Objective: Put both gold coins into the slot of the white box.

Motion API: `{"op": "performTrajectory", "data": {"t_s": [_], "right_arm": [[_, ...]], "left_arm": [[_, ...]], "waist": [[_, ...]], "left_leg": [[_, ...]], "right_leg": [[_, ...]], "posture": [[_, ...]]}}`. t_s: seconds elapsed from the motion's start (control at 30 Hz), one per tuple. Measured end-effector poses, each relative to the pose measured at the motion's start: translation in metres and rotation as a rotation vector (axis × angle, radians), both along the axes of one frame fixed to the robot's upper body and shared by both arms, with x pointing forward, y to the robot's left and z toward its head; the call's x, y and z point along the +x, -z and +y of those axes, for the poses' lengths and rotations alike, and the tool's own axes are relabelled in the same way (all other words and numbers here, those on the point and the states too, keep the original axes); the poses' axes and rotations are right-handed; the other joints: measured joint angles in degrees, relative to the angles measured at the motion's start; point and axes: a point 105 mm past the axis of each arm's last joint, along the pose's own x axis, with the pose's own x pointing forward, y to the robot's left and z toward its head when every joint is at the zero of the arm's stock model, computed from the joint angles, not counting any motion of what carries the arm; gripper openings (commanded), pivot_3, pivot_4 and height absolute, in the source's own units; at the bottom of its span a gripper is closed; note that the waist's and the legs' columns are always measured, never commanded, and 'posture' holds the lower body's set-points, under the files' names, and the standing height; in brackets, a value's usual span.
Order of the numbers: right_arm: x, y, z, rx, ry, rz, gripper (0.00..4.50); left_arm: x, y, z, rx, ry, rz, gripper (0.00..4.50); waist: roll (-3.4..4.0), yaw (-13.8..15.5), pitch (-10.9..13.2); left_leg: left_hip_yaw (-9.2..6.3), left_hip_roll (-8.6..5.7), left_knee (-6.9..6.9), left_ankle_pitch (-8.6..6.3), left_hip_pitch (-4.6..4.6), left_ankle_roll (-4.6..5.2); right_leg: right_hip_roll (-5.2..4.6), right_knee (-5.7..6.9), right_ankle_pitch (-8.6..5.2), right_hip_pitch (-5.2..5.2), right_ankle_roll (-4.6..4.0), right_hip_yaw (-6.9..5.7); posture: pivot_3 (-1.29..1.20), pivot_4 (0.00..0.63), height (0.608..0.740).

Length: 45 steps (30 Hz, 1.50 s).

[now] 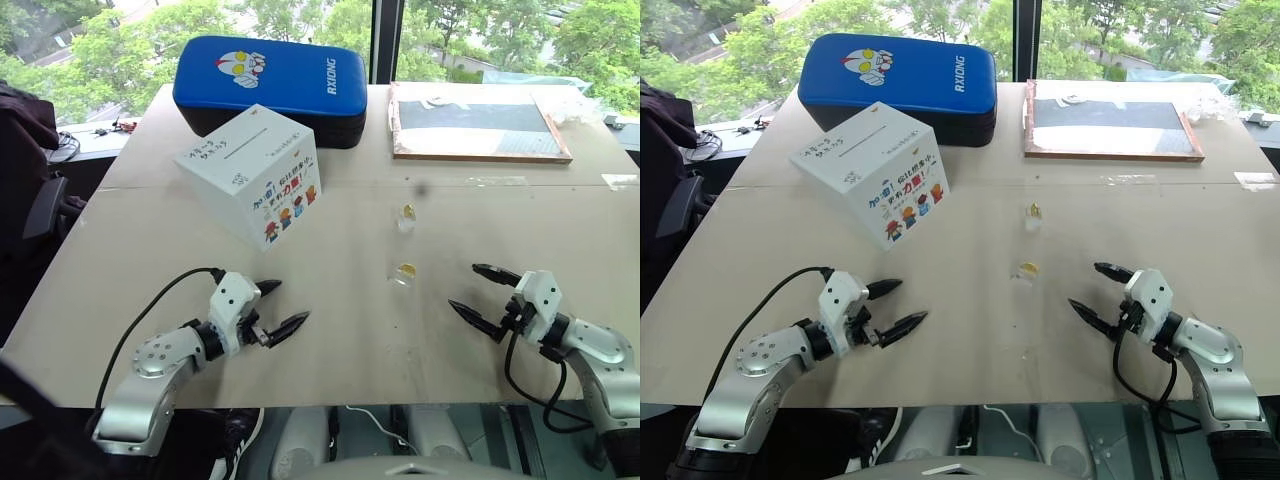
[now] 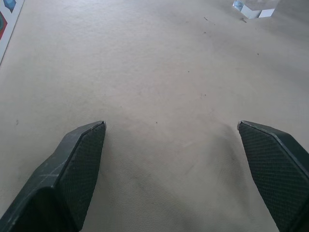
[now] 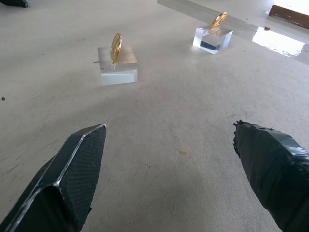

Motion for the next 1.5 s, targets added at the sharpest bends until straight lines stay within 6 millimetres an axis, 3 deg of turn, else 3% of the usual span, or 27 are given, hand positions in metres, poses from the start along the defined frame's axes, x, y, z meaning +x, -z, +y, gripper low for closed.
{"op": "performTrajectory", "data": {"t_s": [0.63, 0.87, 1.0, 1.1, 1.23, 1.27, 1.3, 1.33, 1.5], "right_arm": [[-0.001, -0.001, 0.006, 0.049, -0.027, 0.025, 4.5], [0.014, -0.027, 0.051, 0.152, -0.101, 0.0, 4.5], [0.018, -0.027, 0.069, 0.172, -0.137, 0.015, 4.5], [0.022, -0.025, 0.08, 0.176, -0.153, 0.023, 3.79], [0.021, -0.021, 0.088, 0.156, -0.177, 0.033, 1.86], [0.021, -0.018, 0.089, 0.148, -0.183, 0.04, 1.09], [0.021, -0.017, 0.089, 0.146, -0.182, 0.043, 0.76], [0.021, -0.017, 0.088, 0.146, -0.179, 0.046, 0.12], [0.021, -0.017, 0.089, 0.16, -0.175, 0.045, 0.12]], "left_arm": [[-0.002, -0.001, 0.0, -0.03, 0.003, 0.008, 4.48], [0.0, -0.015, -0.009, -0.114, 0.065, 0.006, 4.48], [-0.005, -0.025, -0.013, -0.158, 0.135, 0.02, 4.48], [-0.011, -0.032, -0.015, -0.139, 0.199, 0.023, 4.5], [-0.014, -0.045, -0.02, -0.129, 0.262, -0.001, 4.5], [-0.014, -0.048, -0.021, -0.119, 0.281, -0.01, 4.5], [-0.014, -0.049, -0.021, -0.115, 0.287, -0.013, 4.5], [-0.015, -0.05, -0.021, -0.113, 0.295, -0.016, 4.5], [-0.014, -0.051, -0.023, -0.114, 0.296, -0.038, 4.5]], "waist": [[0.0, 0.0, 0.0], [-0.02, 0.1, 0.0], [-0.06, 0.3, 0.0], [-0.07, 0.2, 0.0], [-0.07, 0.4, 0.0], [-0.07, 0.3, 0.0], [-0.07, 0.3, 0.0], [-0.07, 0.2, 0.0], [-0.07, 0.1, 0.1]], "left_leg": [[0.02, 0.0, 0.0, 0.0, -0.01, 0.0], [-0.03, 0.0, 0.01, 0.0, -0.02, 0.0], [-0.02, -0.03, 0.02, 0.0, -0.09, -0.01], [-0.01, -0.03, 0.02, 0.0, -0.09, -0.01], [-0.02, -0.04, 0.02, 0.0, -0.09, -0.01], [-0.02, -0.04, 0.02, 0.0, -0.09, -0.01], [-0.02, -0.04, 0.02, 0.0, -0.09, -0.01], [-0.01, -0.05, 0.02, 0.0, -0.09, -0.01], [-0.02, -0.04, 0.02, 0.0, -0.08, -0.01]], "right_leg": [[-0.01, 0.0, 0.01, 0.0, 0.0, 0.01], [-0.01, 0.03, 0.01, -0.01, -0.01, -0.03], [-0.05, -0.01, 0.02, -0.02, -0.01, -0.05], [-0.05, -0.02, 0.02, -0.02, -0.01, -0.06], [-0.05, -0.02, 0.01, -0.02, -0.01, -0.07], [-0.03, -0.02, 0.02, -0.02, -0.01, -0.07], [-0.03, -0.02, 0.02, -0.02, -0.01, -0.07], [-0.02, -0.02, 0.02, -0.02, -0.01, -0.07], [0.02, 0.0, 0.02, -0.02, 0.0, -0.06]], "posture": [[0.0, 0.15, 0.74], [0.0, 0.15, 0.74], [0.0, 0.15, 0.74], [0.0, 0.15, 0.74], [0.0, 0.15, 0.74], [0.0, 0.15, 0.74], [0.0, 0.15, 0.74], [0.0, 0.15, 0.74], [0.0, 0.15, 0.74]]}}
